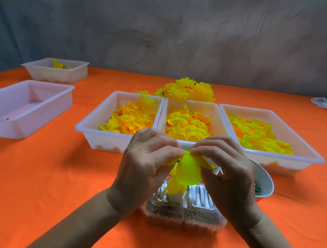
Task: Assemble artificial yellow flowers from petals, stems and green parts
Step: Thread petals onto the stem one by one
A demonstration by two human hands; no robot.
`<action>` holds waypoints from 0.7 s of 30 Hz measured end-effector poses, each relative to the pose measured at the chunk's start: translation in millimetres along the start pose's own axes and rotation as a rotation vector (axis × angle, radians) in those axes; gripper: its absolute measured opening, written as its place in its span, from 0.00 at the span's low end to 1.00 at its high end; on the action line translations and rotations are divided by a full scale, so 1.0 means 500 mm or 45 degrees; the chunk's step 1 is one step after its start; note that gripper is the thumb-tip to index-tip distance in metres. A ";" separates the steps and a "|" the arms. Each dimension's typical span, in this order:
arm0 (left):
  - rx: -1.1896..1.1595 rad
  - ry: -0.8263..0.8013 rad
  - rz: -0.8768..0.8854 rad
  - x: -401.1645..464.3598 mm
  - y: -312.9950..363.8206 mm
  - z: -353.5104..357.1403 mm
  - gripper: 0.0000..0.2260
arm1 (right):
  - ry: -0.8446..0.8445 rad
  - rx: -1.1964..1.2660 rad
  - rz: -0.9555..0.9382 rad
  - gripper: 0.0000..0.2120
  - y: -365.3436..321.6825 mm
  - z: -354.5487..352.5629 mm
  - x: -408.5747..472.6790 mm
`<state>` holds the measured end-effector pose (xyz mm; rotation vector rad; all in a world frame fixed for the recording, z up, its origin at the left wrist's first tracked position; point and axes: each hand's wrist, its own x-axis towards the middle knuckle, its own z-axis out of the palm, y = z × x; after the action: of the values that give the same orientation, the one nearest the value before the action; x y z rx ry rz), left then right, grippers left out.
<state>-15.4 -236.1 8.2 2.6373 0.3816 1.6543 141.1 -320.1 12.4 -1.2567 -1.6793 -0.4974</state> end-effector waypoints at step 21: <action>0.009 0.001 -0.043 0.004 -0.002 0.006 0.09 | 0.000 0.059 0.062 0.08 -0.005 0.011 -0.004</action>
<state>-11.8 -234.3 8.6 2.6200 0.4308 1.6475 136.7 -317.8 8.5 -1.2610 -1.6474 -0.4270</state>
